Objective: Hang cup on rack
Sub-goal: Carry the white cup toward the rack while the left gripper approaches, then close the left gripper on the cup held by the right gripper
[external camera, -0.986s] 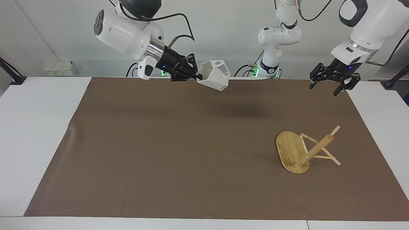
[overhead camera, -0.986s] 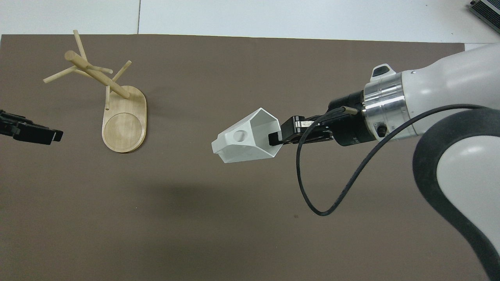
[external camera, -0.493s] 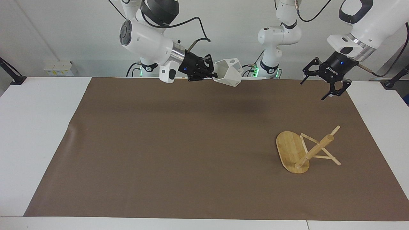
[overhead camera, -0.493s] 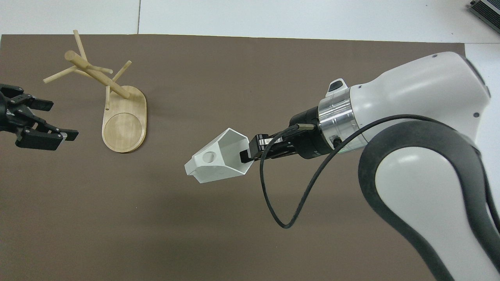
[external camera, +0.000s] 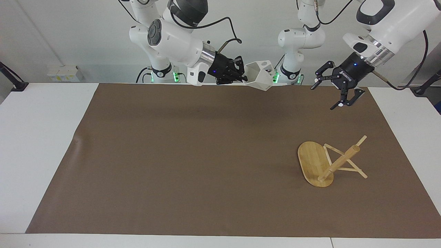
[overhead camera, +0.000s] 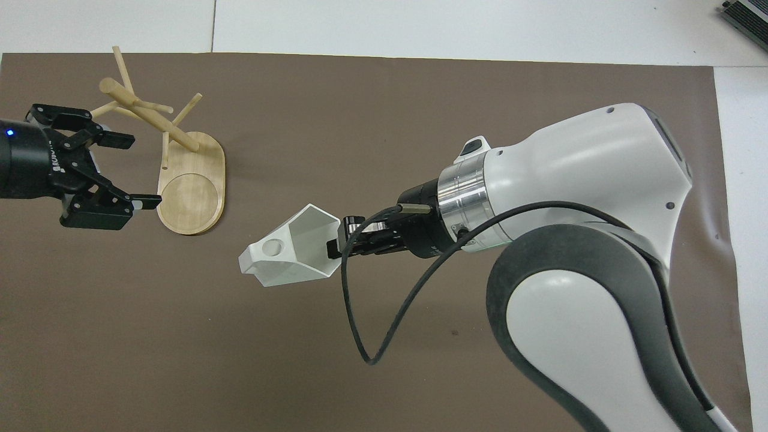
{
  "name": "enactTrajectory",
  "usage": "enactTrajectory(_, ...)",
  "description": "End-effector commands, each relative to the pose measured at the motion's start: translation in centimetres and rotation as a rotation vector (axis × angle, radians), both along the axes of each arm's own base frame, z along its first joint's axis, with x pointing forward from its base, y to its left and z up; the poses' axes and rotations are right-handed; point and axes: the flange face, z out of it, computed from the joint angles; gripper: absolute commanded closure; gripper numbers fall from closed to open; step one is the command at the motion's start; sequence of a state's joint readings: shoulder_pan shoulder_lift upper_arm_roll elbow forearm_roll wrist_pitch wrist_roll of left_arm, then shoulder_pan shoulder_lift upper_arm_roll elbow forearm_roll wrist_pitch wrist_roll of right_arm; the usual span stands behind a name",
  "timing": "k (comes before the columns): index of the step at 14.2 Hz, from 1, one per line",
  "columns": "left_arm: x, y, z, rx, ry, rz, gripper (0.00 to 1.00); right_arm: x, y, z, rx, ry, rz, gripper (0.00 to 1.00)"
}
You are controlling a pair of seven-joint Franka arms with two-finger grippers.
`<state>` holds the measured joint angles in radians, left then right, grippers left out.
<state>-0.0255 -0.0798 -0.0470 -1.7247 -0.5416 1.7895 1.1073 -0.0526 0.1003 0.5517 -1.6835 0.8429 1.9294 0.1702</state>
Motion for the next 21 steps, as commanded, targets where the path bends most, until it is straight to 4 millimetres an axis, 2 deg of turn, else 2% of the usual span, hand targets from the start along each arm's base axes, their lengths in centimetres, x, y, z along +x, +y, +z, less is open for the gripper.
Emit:
enactTrajectory(1,-1.1,-0.7,0.1,-0.060,-0.049,-0.073,0.00,0.4,0.0,-0.4,0.036,0.032,-0.048,1.00)
enactTrajectory(5,-2.9,-1.9,0.0,-0.124,-0.087,-0.262,0.00,1.1,0.3,-0.5,0.068,0.047,-0.117,1.00)
enactTrajectory(8,-5.2,-2.3,-1.4,-0.158,-0.074,-0.249,0.00,1.5,0.4,-0.4,0.115,0.112,-0.192,1.00)
enactTrajectory(9,-5.7,-3.1,-2.0,-0.165,-0.078,-0.246,0.00,1.7,0.3,-0.5,0.129,0.129,-0.218,1.00)
enactTrajectory(14,-5.6,-6.7,-2.2,-0.151,-0.180,-0.223,0.00,1.3,0.9,-0.6,0.131,0.130,-0.218,1.00)
enactTrajectory(21,-6.4,-9.3,-2.1,-0.163,-0.155,-0.231,0.00,1.3,1.0,-0.6,0.131,0.130,-0.216,1.00)
